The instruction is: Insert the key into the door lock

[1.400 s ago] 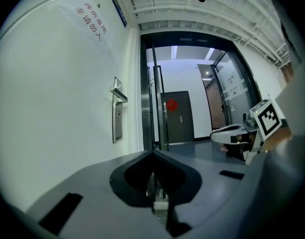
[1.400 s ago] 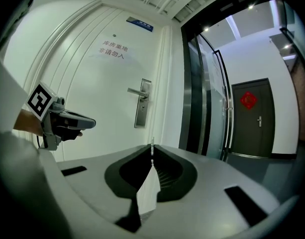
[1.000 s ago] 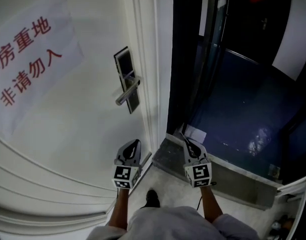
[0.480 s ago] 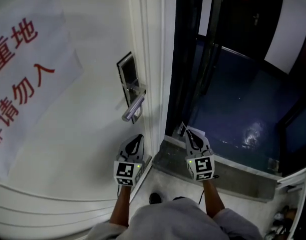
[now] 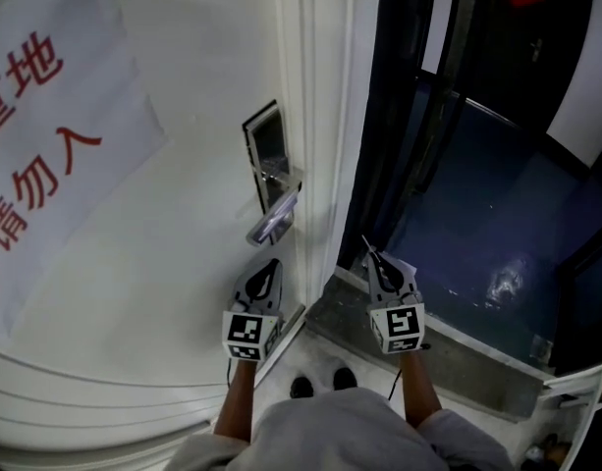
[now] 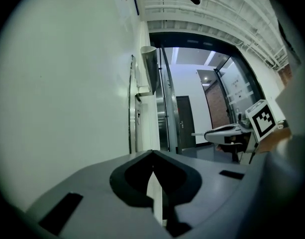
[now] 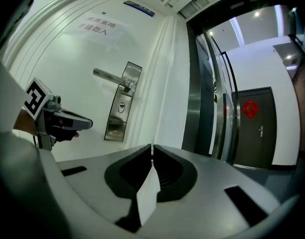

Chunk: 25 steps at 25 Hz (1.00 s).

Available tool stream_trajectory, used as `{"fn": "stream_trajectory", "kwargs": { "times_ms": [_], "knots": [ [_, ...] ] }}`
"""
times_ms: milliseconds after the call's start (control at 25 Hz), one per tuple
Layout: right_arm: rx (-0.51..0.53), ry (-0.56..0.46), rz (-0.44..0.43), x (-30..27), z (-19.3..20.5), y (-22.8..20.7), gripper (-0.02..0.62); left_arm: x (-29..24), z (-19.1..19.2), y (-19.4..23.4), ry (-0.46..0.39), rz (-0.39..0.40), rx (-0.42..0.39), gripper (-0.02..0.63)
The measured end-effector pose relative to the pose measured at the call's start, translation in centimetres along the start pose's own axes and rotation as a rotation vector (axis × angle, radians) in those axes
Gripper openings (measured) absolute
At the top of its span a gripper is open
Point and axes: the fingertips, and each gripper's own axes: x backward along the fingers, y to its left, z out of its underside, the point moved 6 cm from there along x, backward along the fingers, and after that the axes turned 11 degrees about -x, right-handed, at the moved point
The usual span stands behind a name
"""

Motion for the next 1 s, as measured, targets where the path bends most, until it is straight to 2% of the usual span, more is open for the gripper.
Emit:
{"fn": "stream_trajectory", "kwargs": {
  "times_ms": [360,760,1000],
  "knots": [
    [0.004,-0.011,-0.158,-3.8,-0.7,-0.1,0.029,0.8,-0.3,0.5,0.040,-0.138,-0.003,0.017],
    [0.017,-0.047,-0.383,-6.7,-2.0,4.5,0.029,5.4,-0.8,2.2,0.086,-0.333,-0.030,0.017],
    [0.045,-0.070,-0.490,-7.3,-2.9,6.5,0.029,8.4,-1.3,2.5,0.106,-0.442,-0.040,0.018]
  ]
}}
